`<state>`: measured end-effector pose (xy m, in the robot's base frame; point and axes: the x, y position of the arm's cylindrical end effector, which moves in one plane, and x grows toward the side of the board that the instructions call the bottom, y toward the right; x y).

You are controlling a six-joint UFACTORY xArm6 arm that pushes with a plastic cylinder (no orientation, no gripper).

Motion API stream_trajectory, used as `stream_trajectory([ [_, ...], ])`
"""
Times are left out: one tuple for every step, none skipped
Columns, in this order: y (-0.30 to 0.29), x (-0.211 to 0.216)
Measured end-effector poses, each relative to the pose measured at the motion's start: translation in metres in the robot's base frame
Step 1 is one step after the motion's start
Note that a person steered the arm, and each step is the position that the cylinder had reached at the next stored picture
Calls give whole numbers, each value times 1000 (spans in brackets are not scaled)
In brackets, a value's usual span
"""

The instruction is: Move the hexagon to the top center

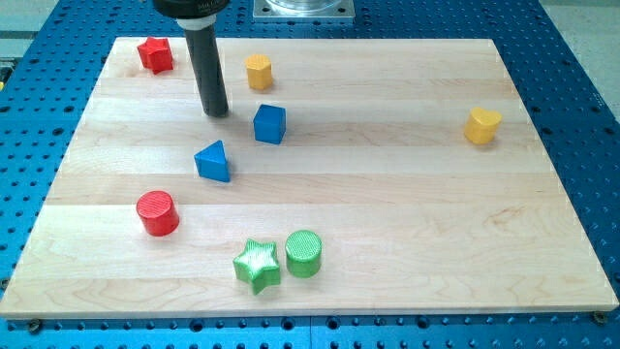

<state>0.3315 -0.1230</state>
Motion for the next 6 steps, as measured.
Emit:
stream_trajectory([
  [42,-42],
  [119,-76],
  [98,-61],
  [37,-43],
  [31,-64],
  [31,-89],
])
